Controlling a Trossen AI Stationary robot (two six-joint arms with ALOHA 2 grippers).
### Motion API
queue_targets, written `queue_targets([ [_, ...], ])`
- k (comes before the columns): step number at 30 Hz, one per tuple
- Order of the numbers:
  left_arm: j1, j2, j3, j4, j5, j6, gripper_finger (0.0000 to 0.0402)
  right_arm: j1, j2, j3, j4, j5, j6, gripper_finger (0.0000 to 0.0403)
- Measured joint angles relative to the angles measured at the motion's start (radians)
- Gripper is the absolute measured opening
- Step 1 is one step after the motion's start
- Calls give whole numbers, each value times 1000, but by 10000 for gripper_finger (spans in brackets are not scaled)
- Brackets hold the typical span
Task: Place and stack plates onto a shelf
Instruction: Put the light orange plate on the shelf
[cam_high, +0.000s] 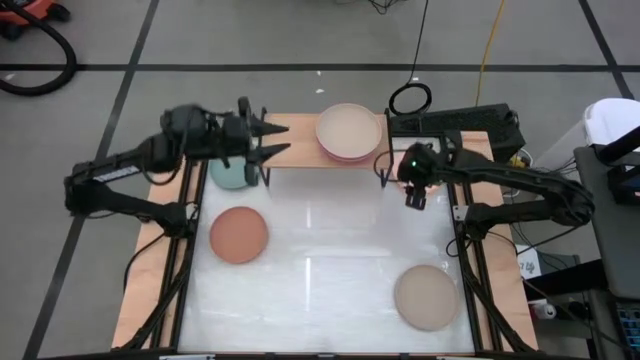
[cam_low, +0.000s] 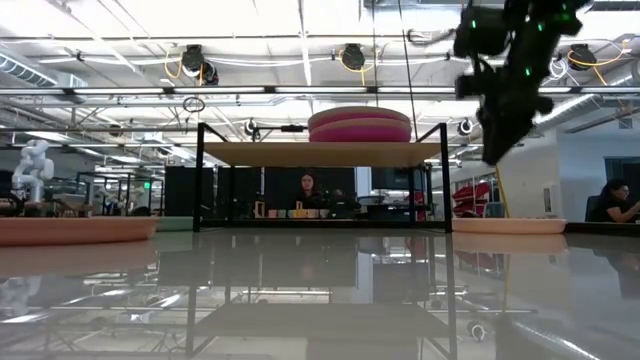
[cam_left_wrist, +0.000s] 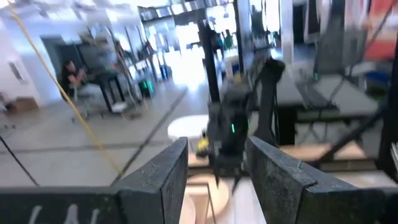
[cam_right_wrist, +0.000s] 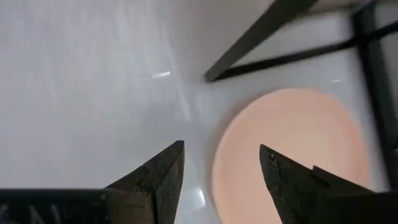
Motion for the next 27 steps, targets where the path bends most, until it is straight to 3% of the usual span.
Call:
queue_targets([
  [5, -23, -74, -261, 275, -4, -40, 170, 0, 0, -149, 136, 1, 14, 192],
  [10, -25, -88, -387, 387, -5, -80, 170, -4, 3, -230, 227, 89, 55, 192],
  [13, -25, -81, -408, 383, -15, -89, 170, -28, 11, -254, 267, 131, 91, 192],
  [27, -25, -76, -416, 381, -20, -119, 170, -114, 205, -255, 332, 125, 165, 192],
])
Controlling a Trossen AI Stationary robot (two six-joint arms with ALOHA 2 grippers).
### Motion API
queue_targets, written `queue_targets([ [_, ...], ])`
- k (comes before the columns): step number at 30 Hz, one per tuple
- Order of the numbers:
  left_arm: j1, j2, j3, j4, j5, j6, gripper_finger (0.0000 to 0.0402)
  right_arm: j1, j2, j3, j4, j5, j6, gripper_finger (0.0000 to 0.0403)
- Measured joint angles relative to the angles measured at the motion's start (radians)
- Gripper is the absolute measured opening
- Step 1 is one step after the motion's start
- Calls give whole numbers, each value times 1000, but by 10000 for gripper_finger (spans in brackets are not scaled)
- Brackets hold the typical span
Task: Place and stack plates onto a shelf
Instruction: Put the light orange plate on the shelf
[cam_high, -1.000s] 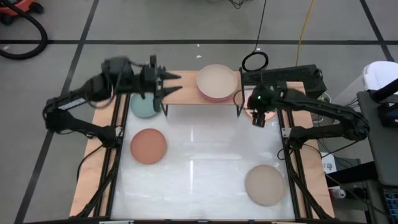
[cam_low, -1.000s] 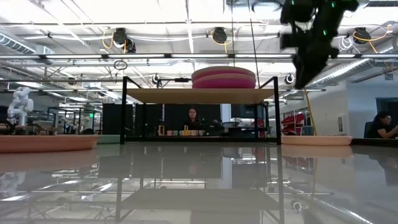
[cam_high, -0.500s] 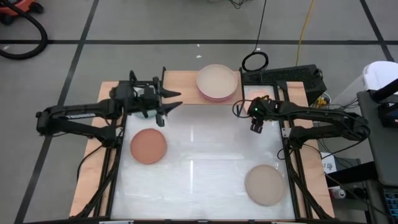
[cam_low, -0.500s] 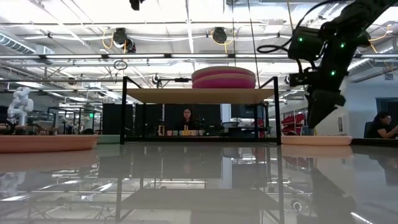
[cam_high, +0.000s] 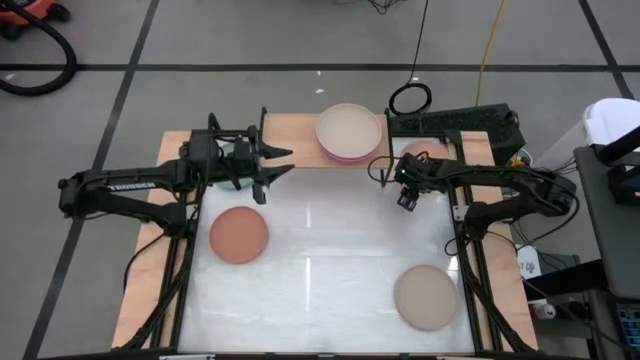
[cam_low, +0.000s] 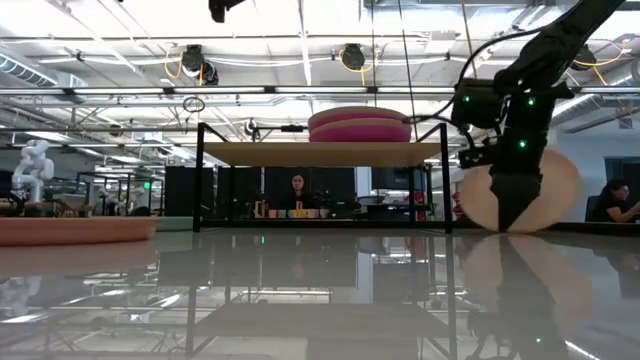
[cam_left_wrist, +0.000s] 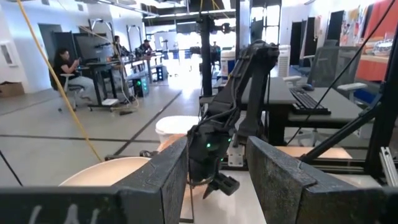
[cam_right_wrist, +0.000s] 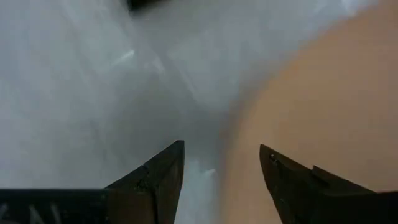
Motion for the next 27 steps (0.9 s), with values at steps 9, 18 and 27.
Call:
queue_targets([
  [9, 0, 0, 0, -22, 0, 0, 170, -4, 21, 0, 4, 0, 10, 192],
  [18, 0, 0, 0, -30, 0, 3, 170, -4, 13, -2, 0, -2, 51, 150],
  [27, -5, 0, 0, -30, 0, 2, 170, 2, 2, -1, -24, -6, 96, 10],
])
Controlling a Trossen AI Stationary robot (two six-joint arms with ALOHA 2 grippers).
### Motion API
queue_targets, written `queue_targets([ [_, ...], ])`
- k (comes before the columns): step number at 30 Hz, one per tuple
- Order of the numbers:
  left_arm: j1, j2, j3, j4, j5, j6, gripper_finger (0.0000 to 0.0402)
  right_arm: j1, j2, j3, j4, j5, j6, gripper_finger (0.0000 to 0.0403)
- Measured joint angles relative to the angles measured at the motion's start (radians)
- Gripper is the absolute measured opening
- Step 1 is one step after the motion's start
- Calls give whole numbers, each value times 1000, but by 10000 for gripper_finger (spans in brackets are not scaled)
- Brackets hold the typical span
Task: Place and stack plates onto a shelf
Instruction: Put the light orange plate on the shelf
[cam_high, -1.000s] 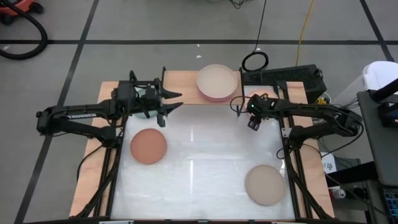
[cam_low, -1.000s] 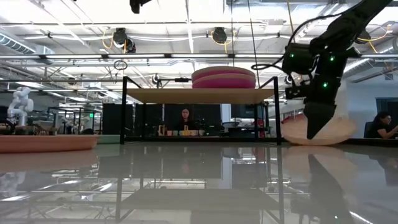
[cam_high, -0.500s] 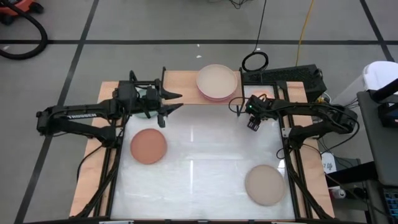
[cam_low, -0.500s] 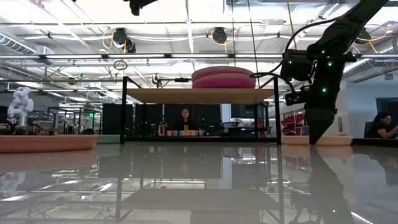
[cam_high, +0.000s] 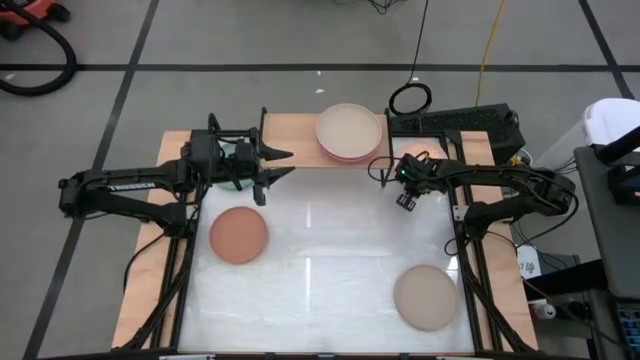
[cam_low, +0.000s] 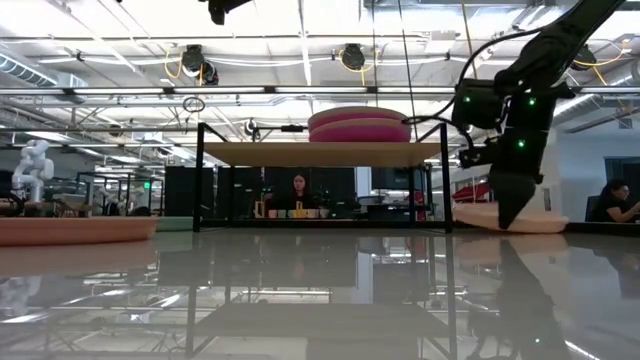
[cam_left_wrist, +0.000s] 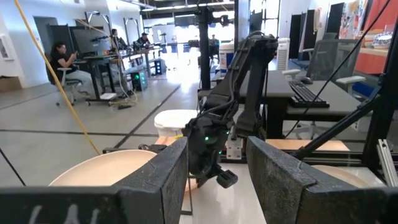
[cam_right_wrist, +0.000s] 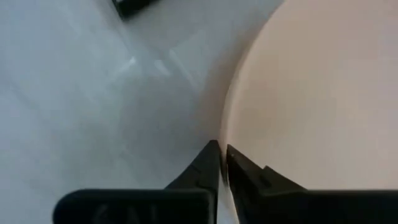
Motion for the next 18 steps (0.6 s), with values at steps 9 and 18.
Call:
queue_targets([
  [9, 0, 0, 0, 1, 0, 2, 170, 26, -189, 17, -4, 110, 90, 2],
  [18, 14, -26, 0, -4, 0, 44, 170, 32, -409, 245, 73, 170, -58, 1],
])
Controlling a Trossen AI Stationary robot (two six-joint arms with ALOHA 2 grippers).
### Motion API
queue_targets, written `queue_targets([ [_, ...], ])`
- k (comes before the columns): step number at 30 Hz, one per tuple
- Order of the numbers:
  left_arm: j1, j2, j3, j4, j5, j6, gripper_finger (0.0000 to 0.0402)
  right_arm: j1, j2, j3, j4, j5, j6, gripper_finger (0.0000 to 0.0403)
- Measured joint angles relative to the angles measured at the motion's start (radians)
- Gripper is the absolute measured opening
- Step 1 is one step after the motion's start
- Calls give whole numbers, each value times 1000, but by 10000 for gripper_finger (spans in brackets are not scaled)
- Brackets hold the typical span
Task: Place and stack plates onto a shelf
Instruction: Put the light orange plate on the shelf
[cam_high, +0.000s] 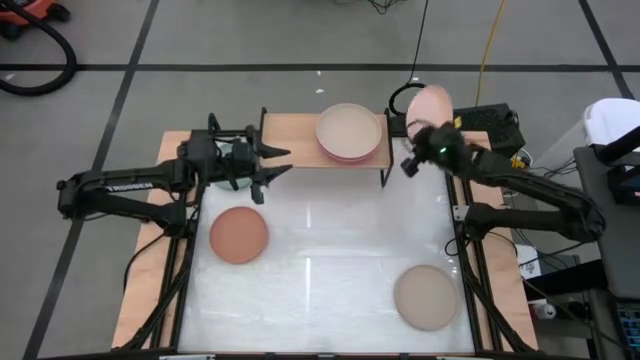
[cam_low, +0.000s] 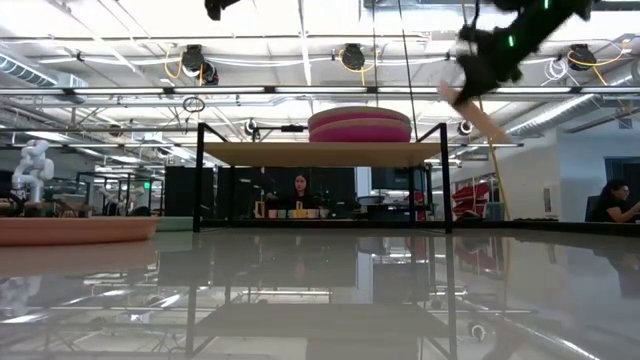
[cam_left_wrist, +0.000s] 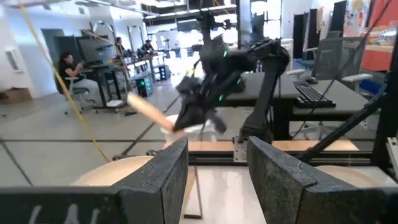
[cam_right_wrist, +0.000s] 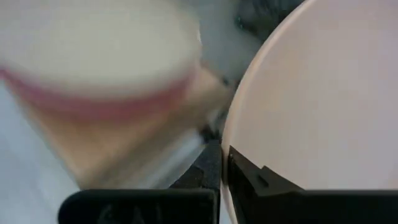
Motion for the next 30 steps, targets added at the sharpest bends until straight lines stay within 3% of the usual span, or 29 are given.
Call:
queue_targets([
  [5, 62, -87, 0, -46, -1, 3, 170, 6, 55, 152, 110, -159, -79, 1],
  [14, 196, -236, 1, -203, -3, -27, 170, 65, 358, 373, 339, -382, -280, 0],
  [22, 238, -259, 1, -230, -3, -39, 170, 133, 647, 540, 536, -545, -450, 0],
  [30, 243, -259, 1, -276, -3, -40, 170, 157, 869, 612, 683, -703, -533, 0],
])
